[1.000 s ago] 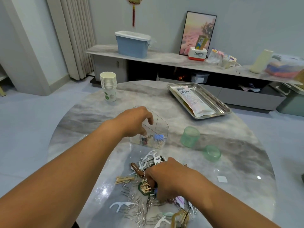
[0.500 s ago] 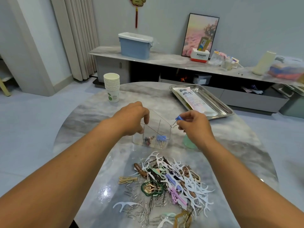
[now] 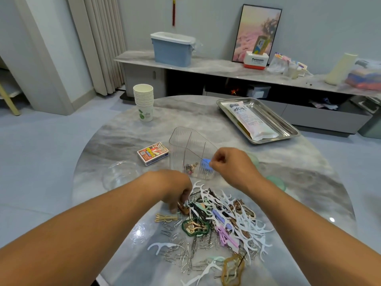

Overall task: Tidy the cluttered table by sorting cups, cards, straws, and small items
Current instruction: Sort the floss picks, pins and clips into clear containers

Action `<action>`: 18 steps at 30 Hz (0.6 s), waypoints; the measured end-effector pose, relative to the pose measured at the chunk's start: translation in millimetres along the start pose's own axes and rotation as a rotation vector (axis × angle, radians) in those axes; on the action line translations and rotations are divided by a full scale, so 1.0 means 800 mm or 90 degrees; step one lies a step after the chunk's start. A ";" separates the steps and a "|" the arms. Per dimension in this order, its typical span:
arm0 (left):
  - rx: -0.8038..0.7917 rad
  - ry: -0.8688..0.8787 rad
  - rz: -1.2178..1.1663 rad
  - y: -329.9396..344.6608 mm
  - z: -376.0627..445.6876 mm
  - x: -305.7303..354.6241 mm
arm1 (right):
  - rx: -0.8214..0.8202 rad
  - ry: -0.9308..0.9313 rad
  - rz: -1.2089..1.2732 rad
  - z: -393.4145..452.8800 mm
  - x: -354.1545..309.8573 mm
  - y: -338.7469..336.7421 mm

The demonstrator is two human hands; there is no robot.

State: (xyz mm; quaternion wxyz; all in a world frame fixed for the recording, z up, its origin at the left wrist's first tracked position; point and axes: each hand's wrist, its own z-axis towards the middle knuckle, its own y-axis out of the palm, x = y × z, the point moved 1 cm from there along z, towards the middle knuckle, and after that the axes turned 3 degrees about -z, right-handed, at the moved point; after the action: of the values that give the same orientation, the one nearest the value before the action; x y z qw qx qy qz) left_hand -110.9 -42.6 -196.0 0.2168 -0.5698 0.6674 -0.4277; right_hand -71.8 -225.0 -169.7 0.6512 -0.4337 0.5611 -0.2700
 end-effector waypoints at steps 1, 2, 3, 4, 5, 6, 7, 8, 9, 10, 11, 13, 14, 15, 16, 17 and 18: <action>0.004 0.004 0.011 0.001 0.001 0.002 | -0.077 -0.013 -0.031 -0.010 -0.008 0.003; 0.007 0.005 0.019 0.000 0.000 0.003 | -0.160 -0.026 -0.062 -0.022 -0.015 0.007; 0.008 0.007 0.020 -0.001 -0.001 0.003 | -0.237 -0.034 -0.097 -0.034 -0.022 0.013; 0.012 0.007 0.013 -0.005 -0.002 0.003 | -0.300 -0.041 -0.139 -0.047 -0.026 0.019; 0.022 0.006 -0.003 -0.010 -0.003 0.000 | -0.346 -0.050 -0.188 -0.060 -0.030 0.025; 0.035 0.005 -0.026 -0.017 -0.005 -0.002 | -0.370 -0.061 -0.243 -0.070 -0.033 0.030; 0.049 0.004 -0.054 -0.025 -0.008 -0.005 | -0.373 -0.077 -0.295 -0.078 -0.035 0.035; 0.064 0.005 -0.083 -0.034 -0.013 -0.007 | -0.359 -0.092 -0.333 -0.084 -0.036 0.039; 0.079 0.005 -0.114 -0.043 -0.017 -0.009 | -0.341 -0.101 -0.350 -0.088 -0.037 0.043; 0.098 0.009 -0.140 -0.052 -0.021 -0.010 | -0.322 -0.102 -0.351 -0.089 -0.038 0.046; 0.119 0.013 -0.164 -0.060 -0.025 -0.010 | -0.312 -0.093 -0.343 -0.090 -0.038 0.049; 0.175 0.029 -0.198 -0.074 -0.030 -0.009 | -0.308 -0.060 -0.308 -0.090 -0.036 0.049; 0.213 0.037 -0.210 -0.080 -0.031 -0.009 | -0.310 -0.043 -0.285 -0.091 -0.034 0.048; 0.260 0.044 -0.221 -0.085 -0.031 -0.009 | -0.314 -0.029 -0.261 -0.091 -0.032 0.047; 0.314 0.050 -0.237 -0.091 -0.030 -0.009 | -0.318 -0.019 -0.237 -0.092 -0.029 0.045; 0.370 0.051 -0.258 -0.094 -0.028 -0.009 | -0.324 -0.010 -0.216 -0.091 -0.026 0.045; 0.427 0.053 -0.279 -0.097 -0.025 -0.008 | -0.326 -0.002 -0.199 -0.091 -0.022 0.045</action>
State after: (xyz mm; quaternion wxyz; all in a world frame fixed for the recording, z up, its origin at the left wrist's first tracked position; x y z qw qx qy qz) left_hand -80.2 -28.9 -122.9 0.2671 -0.5785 0.3614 -0.6807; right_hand -150.5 -212.0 -191.6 0.4721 -0.6651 0.5367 -0.2162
